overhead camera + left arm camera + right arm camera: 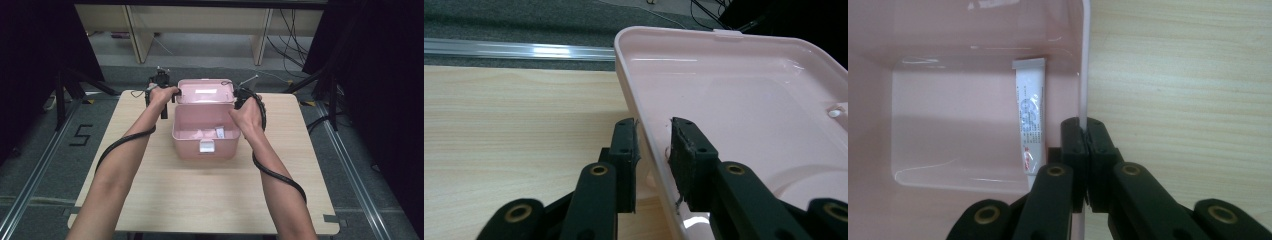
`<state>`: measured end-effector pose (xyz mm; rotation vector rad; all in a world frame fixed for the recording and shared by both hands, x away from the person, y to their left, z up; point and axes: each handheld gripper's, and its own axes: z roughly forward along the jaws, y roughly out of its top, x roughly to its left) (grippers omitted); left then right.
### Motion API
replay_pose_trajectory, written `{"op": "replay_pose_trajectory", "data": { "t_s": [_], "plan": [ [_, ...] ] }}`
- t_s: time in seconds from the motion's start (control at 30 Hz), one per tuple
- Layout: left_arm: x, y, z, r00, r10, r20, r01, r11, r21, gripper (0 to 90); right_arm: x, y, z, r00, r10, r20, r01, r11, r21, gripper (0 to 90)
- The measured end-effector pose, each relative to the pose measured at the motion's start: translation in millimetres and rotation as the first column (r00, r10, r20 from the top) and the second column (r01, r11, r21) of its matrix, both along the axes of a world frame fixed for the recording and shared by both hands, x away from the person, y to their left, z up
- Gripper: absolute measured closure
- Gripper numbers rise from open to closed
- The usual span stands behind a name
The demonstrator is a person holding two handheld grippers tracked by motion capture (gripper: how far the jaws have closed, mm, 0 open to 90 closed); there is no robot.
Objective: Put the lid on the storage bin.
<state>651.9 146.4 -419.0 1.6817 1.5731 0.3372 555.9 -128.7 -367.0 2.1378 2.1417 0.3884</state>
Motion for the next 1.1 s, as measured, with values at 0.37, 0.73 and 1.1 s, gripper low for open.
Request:
{"op": "replay_pose_trajectory", "data": {
  "t_s": [0.37,0.73,1.1],
  "plan": [
    [5.6,0.3,0.1,0.9994,0.029,-0.022,-0.029,0.9996,-0.003,79.2,-0.1,0.3,-0.1,1.0000,-0.008,-0.003,0.008,1.000,0.010,89.8],
    [5.2,-5.1,7.1,0.9956,0.087,-0.035,-0.087,0.9961,-0.009,84.5,-0.5,-2.0,0.2,0.9995,0.031,-0.005,-0.031,0.999,-0.009,89.8],
    [-3.7,-7.2,23.6,0.9943,0.105,0.014,-0.105,0.9943,-0.018,86.9,-0.1,-0.3,-0.2,0.9999,-0.009,-0.003,0.009,1.000,-0.010,89.8]
  ]
}}
